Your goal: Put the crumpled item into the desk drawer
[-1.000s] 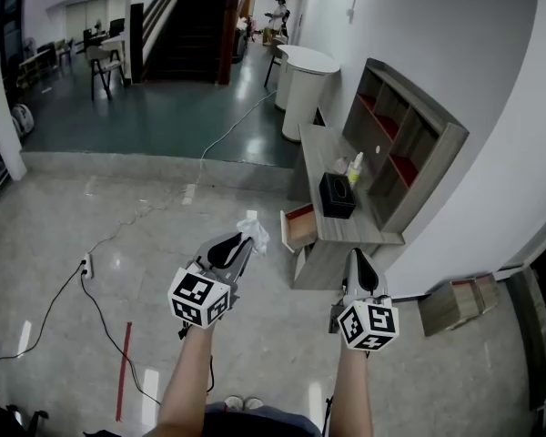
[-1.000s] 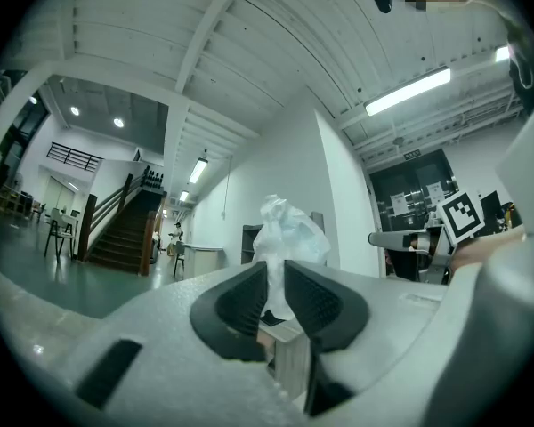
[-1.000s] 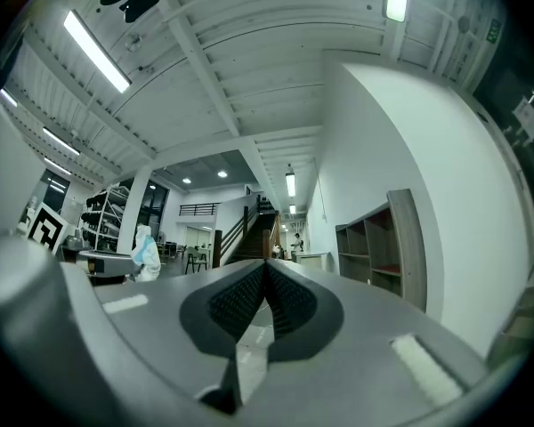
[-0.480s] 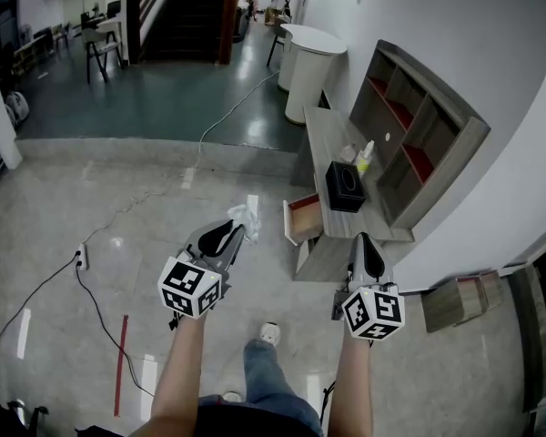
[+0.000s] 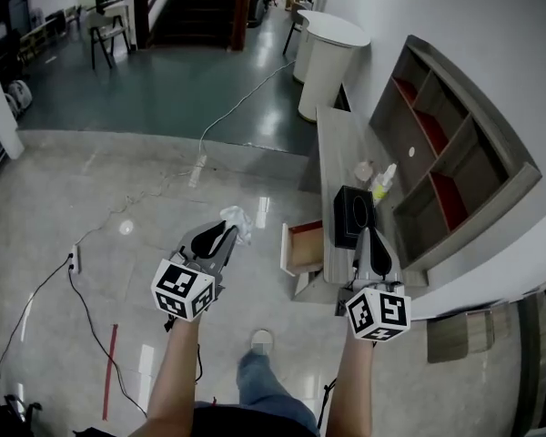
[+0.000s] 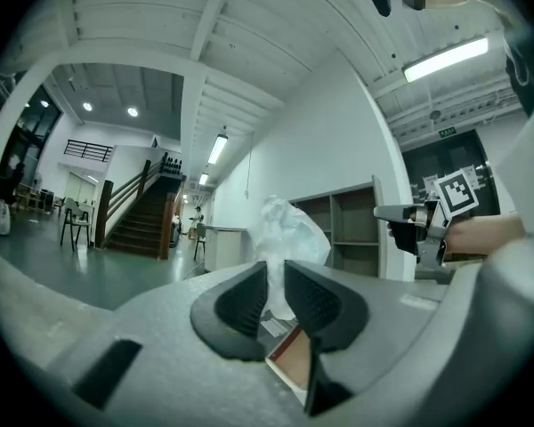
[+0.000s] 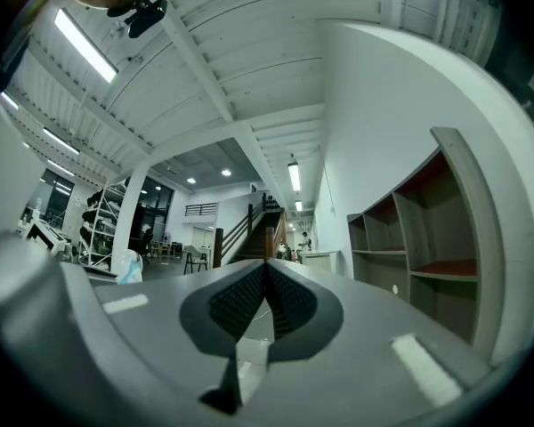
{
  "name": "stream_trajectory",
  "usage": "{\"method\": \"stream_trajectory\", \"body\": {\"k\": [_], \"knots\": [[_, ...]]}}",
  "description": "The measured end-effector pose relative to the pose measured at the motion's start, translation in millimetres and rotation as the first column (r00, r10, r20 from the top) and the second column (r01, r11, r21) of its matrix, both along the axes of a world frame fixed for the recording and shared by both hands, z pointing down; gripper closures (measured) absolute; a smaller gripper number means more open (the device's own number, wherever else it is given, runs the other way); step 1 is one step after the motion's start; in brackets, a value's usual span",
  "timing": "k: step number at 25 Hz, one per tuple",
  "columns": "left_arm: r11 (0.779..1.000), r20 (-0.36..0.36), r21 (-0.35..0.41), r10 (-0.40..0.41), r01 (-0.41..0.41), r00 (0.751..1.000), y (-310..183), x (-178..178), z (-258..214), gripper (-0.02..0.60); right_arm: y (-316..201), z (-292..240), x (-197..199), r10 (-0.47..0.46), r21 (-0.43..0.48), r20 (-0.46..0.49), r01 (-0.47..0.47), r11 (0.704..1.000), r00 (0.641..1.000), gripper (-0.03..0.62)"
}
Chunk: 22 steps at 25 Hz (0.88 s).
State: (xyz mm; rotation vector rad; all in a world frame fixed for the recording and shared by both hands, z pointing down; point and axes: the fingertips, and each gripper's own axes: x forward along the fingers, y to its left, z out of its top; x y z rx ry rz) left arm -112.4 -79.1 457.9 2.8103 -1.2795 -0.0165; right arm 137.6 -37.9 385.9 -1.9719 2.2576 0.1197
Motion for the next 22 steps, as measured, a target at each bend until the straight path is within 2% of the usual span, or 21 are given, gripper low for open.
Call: {"method": "stream_trajectory", "body": {"k": [6, 9, 13, 18, 22], "knots": [[0.999, 0.019, -0.044, -0.013, 0.014, 1.0, -105, 53, 17, 0.515, -117, 4, 40, -0.053, -0.024, 0.009, 0.054, 0.998, 0.999, 0.583], [0.998, 0.024, -0.062, 0.004, -0.003, 1.0, -138, 73, 31, 0.515, -156, 12, 46, -0.077, -0.033, 0.015, 0.078, 0.996, 0.997, 0.583], [0.992, 0.041, -0.123, 0.032, -0.027, 0.999, -175, 96, 64, 0.515, -199, 29, 44, -0.119, -0.066, -0.006, 0.118, 0.991, 0.993, 0.583], [0.973, 0.038, -0.218, 0.08, -0.07, 0.996, -213, 119, 109, 0.515, -235, 55, 40, -0.135, -0.123, -0.005, 0.133, 0.983, 0.991, 0.583], [0.944, 0.042, -0.298, 0.164, -0.144, 0.986, -230, 146, 157, 0.515, -251, 87, 39, -0.111, -0.175, 0.001, 0.109, 0.979, 0.994, 0.583]]}}
